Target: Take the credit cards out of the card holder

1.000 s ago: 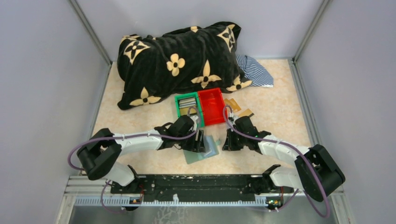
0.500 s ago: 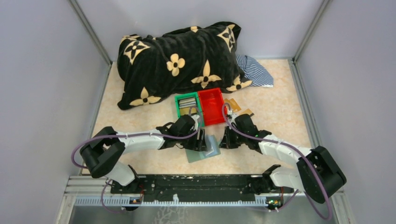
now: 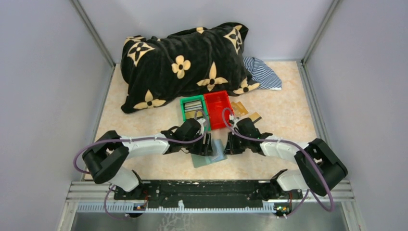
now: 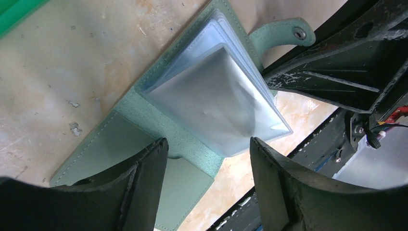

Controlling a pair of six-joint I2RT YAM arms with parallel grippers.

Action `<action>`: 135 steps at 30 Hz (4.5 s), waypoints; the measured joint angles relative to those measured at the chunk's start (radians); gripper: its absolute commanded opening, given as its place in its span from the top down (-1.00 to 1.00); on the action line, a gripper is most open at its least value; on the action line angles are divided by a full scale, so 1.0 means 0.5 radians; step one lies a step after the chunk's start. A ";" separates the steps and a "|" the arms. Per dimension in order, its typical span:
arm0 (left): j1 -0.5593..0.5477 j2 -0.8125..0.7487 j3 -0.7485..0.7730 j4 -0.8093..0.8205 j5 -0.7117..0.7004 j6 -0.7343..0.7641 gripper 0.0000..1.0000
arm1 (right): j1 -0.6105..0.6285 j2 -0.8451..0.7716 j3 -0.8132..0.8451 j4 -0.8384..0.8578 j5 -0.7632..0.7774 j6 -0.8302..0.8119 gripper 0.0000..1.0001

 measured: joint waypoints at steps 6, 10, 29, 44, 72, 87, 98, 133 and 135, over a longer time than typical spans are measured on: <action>0.002 0.002 0.000 0.002 -0.010 0.007 -0.41 | 0.106 0.099 0.091 0.015 0.052 0.002 1.00; 0.005 0.001 0.000 0.003 -0.020 0.007 -0.41 | 0.129 0.121 0.102 0.031 0.050 0.016 1.00; 0.004 -0.152 -0.056 -0.059 -0.164 0.052 -0.49 | 0.253 0.186 0.139 0.298 -0.198 0.130 1.00; 0.002 -0.478 -0.088 -0.204 -0.312 0.075 -0.58 | 0.255 0.491 0.247 0.645 -0.331 0.161 1.00; 0.041 -0.635 -0.279 -0.742 -0.848 -0.256 -0.53 | 0.199 0.629 0.279 0.646 -0.314 0.148 1.00; 0.085 -0.739 -0.157 -1.160 -1.149 -0.486 -0.38 | 0.176 0.633 0.279 0.655 -0.304 0.130 1.00; 0.086 -0.617 0.130 -1.351 -1.340 -0.558 -0.36 | 0.176 0.633 0.279 0.658 -0.309 0.121 1.00; 0.085 -0.294 0.009 -1.598 -1.376 -0.665 -0.28 | 0.231 0.499 0.348 0.671 -0.375 0.093 0.02; 0.085 -0.294 0.008 -1.594 -1.373 -0.656 -0.27 | 0.244 0.537 0.382 0.678 -0.377 0.096 0.02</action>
